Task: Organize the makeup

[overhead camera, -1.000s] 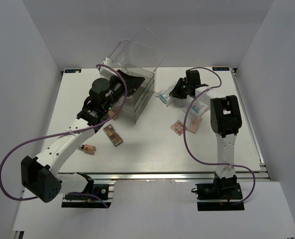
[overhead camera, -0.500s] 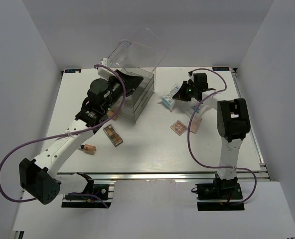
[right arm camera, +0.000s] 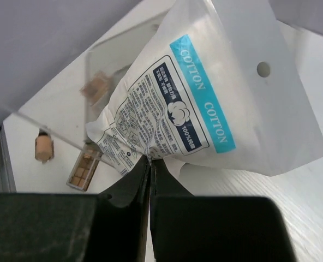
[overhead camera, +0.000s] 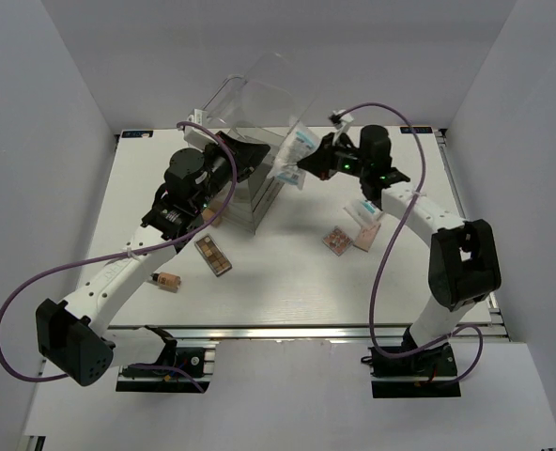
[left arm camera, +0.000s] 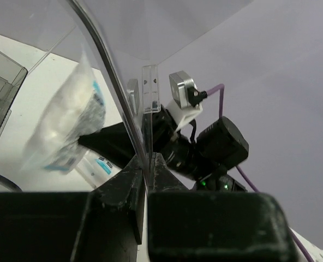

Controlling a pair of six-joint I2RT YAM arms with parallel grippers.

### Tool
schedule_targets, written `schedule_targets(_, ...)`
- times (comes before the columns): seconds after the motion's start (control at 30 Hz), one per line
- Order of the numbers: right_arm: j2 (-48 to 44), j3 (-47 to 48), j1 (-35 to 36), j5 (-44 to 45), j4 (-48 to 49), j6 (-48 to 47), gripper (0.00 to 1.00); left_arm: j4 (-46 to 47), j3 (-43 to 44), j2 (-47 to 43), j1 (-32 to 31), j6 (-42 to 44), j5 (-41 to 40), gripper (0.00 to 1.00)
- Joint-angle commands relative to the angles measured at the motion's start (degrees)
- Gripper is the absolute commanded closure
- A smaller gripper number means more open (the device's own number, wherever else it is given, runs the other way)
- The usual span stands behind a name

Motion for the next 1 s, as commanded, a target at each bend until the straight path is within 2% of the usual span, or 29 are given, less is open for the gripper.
schedule_targets(0.0,-1.12,-0.49,5.93,0.07,6.82,-8.47,1.0,7.18,4.71,-5.06,0.24,3.85,-2.21,0.94)
schedule_targets(0.27,5.38,4.7,12.97,9.74,15.25,-8.48,1.0,7.71,5.94,-6.03,0.33,4.37,-3.96,0.94)
schedule_targets(0.63,11.62,7.25,17.27,11.69,25.97,-5.24,0.99,7.97,7.26,-6.29,0.24,4.46,-5.02,0.94)
schedule_targets(0.73,12.94,6.99,17.45,12.04,28.09,-2.16,0.9,8.06,7.43,-6.12,0.24,4.46,-5.28,0.94)
schedule_targets(0.8,13.82,7.42,17.63,12.74,27.57,-1.11,0.75,8.06,7.61,-5.85,0.24,4.37,-5.46,0.94)
schedule_targets(0.83,14.17,7.6,17.54,12.83,27.13,-1.01,0.75,8.06,7.61,-5.77,0.24,4.37,-5.46,0.94)
schedule_targets(0.93,15.05,7.87,17.45,11.43,26.86,-1.53,0.51,8.32,7.7,-5.59,0.33,4.02,-5.55,0.94)
schedule_targets(0.97,14.97,7.69,17.45,10.47,26.6,-1.97,0.47,8.32,7.7,-5.59,0.24,4.02,-5.64,0.94)
